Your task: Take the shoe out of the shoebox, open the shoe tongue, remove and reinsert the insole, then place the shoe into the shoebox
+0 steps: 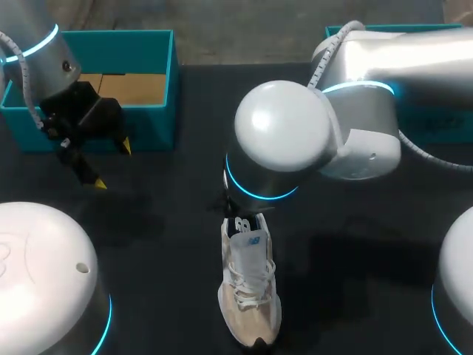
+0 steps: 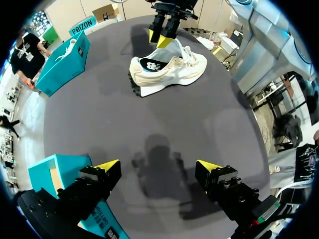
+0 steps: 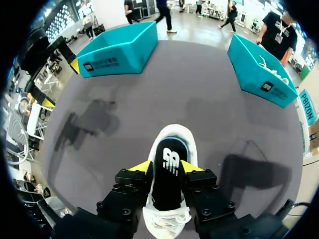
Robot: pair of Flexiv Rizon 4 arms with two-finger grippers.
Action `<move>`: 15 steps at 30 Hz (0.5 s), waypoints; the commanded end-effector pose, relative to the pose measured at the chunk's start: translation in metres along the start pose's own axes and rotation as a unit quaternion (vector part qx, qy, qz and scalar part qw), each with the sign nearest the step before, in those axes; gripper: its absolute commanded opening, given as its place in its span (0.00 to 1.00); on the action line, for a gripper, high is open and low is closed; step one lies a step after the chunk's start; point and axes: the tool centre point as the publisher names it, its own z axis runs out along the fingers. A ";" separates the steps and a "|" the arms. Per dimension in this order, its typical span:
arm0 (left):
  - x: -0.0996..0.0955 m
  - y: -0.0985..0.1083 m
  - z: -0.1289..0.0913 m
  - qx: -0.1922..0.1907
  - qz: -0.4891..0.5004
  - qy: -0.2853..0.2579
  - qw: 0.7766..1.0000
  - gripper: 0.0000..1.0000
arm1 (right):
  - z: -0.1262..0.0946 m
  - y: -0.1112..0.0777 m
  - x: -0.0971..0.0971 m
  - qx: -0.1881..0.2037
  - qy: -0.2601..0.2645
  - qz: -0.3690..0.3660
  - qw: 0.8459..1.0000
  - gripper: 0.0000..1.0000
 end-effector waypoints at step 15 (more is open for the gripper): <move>0.001 0.000 0.000 -0.002 0.000 0.000 1.000 1.00 | 0.031 0.000 0.025 -0.010 -0.094 0.089 0.991 0.22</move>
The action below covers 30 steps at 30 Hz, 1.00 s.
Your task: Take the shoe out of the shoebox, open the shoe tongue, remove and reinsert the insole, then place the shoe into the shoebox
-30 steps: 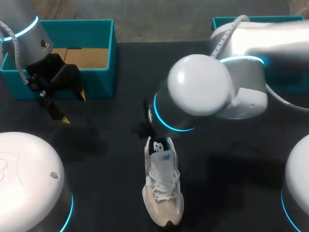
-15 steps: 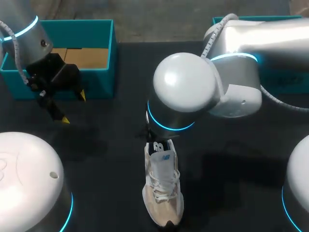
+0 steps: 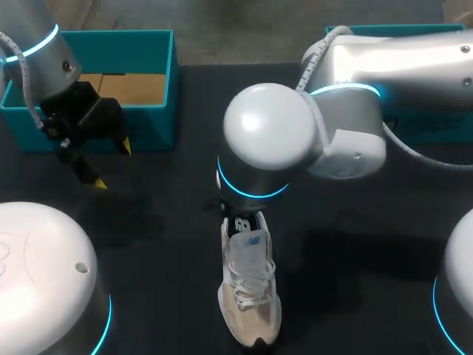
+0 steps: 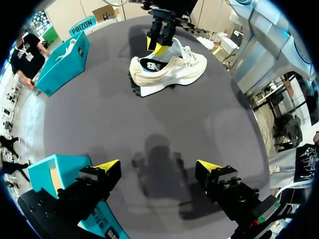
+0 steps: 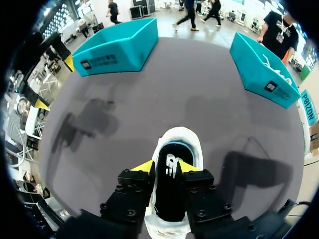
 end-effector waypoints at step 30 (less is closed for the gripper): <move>0.001 0.000 0.000 -0.002 0.000 0.000 1.000 1.00 | 0.038 -0.007 -0.008 -0.008 -0.138 0.132 0.981 0.00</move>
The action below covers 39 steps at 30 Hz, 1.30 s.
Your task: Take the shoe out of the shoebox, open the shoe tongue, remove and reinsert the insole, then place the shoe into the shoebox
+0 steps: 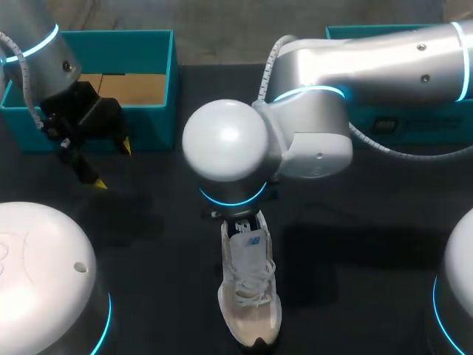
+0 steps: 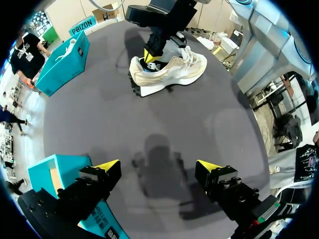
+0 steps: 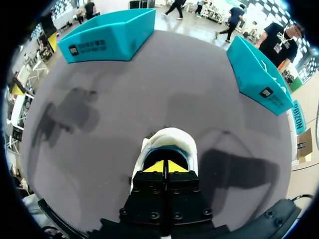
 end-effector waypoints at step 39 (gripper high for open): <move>0.001 0.000 0.000 -0.002 0.000 0.000 1.000 1.00 | 0.007 -0.001 0.013 -0.026 -0.034 0.204 0.978 0.00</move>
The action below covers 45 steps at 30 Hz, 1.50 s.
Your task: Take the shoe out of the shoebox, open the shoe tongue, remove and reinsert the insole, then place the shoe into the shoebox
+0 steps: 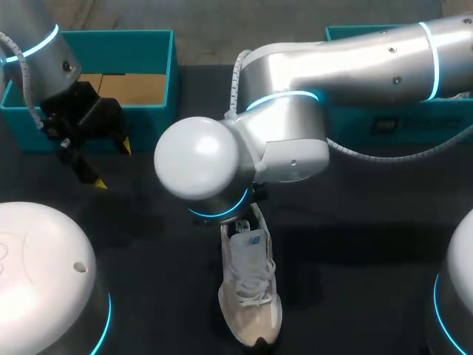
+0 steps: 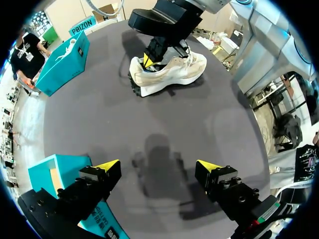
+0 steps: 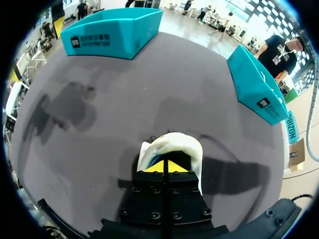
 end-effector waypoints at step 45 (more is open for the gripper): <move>0.001 0.000 0.000 -0.002 0.000 0.000 1.000 1.00 | 0.062 -0.013 0.010 0.041 0.020 0.239 0.970 0.00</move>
